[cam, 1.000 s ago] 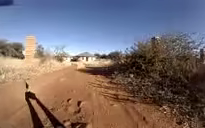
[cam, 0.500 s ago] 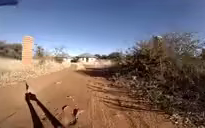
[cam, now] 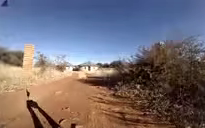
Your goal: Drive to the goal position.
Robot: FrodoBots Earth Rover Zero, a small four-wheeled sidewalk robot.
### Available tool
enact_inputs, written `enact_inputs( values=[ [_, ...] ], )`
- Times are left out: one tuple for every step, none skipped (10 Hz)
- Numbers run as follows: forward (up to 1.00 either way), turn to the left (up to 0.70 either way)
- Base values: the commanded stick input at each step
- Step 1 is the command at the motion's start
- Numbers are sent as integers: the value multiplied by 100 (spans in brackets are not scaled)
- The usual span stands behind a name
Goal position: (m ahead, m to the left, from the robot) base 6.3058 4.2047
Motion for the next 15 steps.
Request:
enact_inputs(
  values=[
    [50, 0],
    [50, 0],
    [50, 0],
    [50, 0],
    [50, 0],
    [50, 0],
    [50, 0],
    [50, 0],
    [50, 0],
    [50, 0],
    [50, 0],
    [50, 0],
    [50, 0],
    [50, 0],
    [50, 0]
  ],
)
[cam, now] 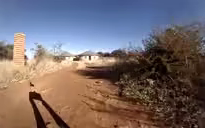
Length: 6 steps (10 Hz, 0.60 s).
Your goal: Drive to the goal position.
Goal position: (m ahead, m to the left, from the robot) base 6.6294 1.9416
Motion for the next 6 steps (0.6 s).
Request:
enact_inputs(
  values=[
    [50, 0],
    [50, 0],
    [50, 0],
    [50, 0],
    [50, 11],
    [50, 49]
  ],
)
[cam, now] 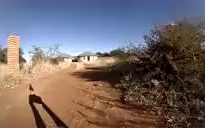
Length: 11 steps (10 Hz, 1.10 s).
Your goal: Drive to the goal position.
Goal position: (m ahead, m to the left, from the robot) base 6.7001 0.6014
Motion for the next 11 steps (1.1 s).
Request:
enact_inputs(
  values=[
    [50, 50],
    [50, 50],
    [50, 50],
    [50, 50],
    [50, 50],
    [50, 50],
    [50, 38],
    [50, 1],
    [50, 0],
    [50, 0],
    [50, 0]
  ],
)
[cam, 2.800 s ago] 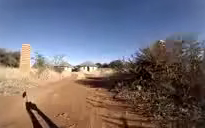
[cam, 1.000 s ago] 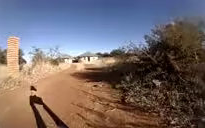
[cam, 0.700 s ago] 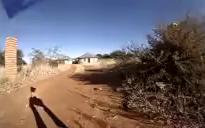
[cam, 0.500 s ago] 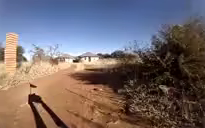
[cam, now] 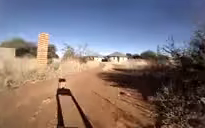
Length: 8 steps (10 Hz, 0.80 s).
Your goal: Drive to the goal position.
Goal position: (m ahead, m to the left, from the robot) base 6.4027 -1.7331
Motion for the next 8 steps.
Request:
enact_inputs(
  values=[
    [50, 0],
    [50, 0],
    [50, 0],
    [50, 0],
    [50, 0],
    [50, 0],
    [50, 0],
    [50, 0]
  ],
)
